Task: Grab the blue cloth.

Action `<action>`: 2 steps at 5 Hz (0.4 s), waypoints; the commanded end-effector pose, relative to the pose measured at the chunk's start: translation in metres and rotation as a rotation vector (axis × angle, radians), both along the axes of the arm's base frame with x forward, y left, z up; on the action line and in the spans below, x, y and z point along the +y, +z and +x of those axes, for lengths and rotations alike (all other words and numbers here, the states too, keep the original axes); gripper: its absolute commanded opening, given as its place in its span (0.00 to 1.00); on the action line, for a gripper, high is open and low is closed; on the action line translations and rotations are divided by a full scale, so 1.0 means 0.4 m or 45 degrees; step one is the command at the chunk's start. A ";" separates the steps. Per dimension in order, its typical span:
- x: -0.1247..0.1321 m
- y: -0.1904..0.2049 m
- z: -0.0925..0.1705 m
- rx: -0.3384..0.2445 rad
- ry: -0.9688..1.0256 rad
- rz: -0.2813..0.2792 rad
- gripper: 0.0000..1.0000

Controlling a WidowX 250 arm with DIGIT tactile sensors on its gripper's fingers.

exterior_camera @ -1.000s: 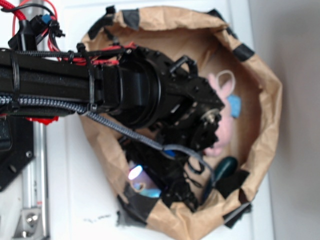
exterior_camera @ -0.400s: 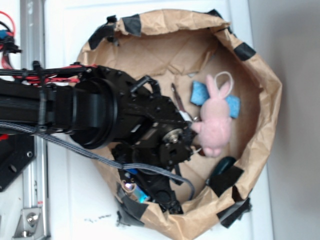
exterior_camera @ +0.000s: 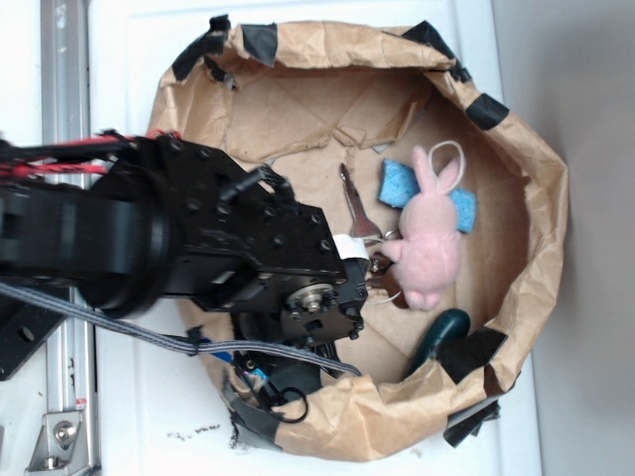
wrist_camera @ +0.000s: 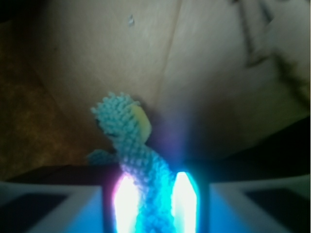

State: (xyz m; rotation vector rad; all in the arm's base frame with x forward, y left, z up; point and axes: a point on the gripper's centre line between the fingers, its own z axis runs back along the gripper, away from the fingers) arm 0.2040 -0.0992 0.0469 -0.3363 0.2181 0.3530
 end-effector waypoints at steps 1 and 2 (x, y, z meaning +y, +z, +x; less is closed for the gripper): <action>0.160 0.147 0.026 -0.167 0.048 0.027 0.00; 0.210 0.198 0.033 -0.176 -0.061 0.177 0.00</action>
